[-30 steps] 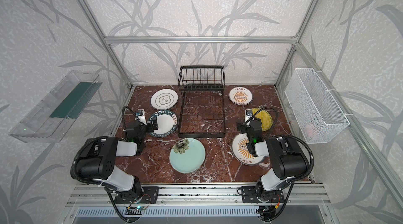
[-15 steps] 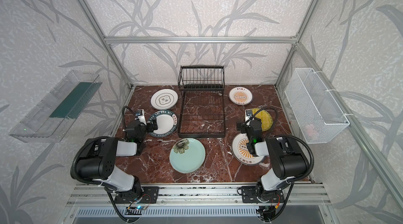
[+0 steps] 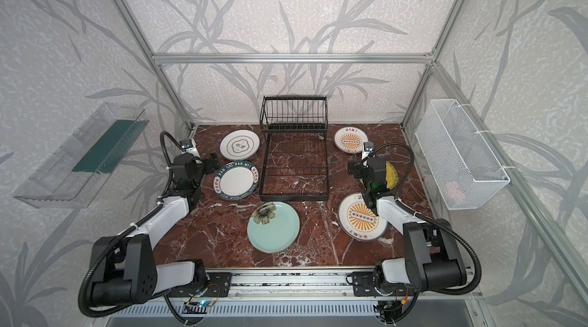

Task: Load plates into a dish rack
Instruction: Pick up the plate from the top-right of the table.

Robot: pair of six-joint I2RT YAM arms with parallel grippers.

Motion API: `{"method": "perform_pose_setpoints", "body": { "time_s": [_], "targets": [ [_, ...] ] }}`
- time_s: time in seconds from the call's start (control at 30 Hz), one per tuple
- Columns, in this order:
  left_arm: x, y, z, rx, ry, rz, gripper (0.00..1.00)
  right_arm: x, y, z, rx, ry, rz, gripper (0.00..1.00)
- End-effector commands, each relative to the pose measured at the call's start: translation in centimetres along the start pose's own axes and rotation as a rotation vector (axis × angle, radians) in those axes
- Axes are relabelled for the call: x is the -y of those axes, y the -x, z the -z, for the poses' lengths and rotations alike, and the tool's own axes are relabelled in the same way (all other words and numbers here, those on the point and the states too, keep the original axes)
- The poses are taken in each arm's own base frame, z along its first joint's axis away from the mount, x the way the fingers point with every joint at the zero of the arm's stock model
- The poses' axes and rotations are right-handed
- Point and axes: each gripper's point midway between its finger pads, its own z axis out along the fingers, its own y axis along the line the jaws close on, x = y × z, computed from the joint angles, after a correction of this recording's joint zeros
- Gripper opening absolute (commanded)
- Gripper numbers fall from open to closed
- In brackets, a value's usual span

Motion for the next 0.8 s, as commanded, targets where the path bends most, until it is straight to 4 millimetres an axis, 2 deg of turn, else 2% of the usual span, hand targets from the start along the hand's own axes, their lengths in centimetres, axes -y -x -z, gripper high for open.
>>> {"method": "perform_pose_setpoints", "body": {
  "time_s": [0.0,0.23,0.4,0.5,0.6,0.77],
  "targets": [
    [0.9,-1.4,1.1,-0.154,-0.028,0.072,0.99,0.7,0.8,0.6,-0.091,-0.029,-0.026,0.99],
    [1.9,0.2,2.5,-0.192,-0.057,0.156,0.92,0.7,3.9,1.4,-0.198,0.008,-0.107,0.97],
    [2.4,0.3,3.2,-0.205,-0.082,0.191,0.92,1.9,4.1,1.6,-0.286,0.012,-0.245,0.93],
    [2.6,-0.3,3.4,-0.232,-0.088,0.194,0.92,3.0,2.9,1.7,-0.356,0.002,-0.301,0.91],
    [3.0,-1.0,3.5,-0.275,-0.098,0.201,0.92,4.0,0.6,2.1,-0.433,-0.001,-0.364,0.91],
    [3.6,-2.0,3.2,-0.362,-0.107,0.200,0.90,4.0,-3.2,2.5,-0.554,0.035,-0.405,0.91]
  ]
}}
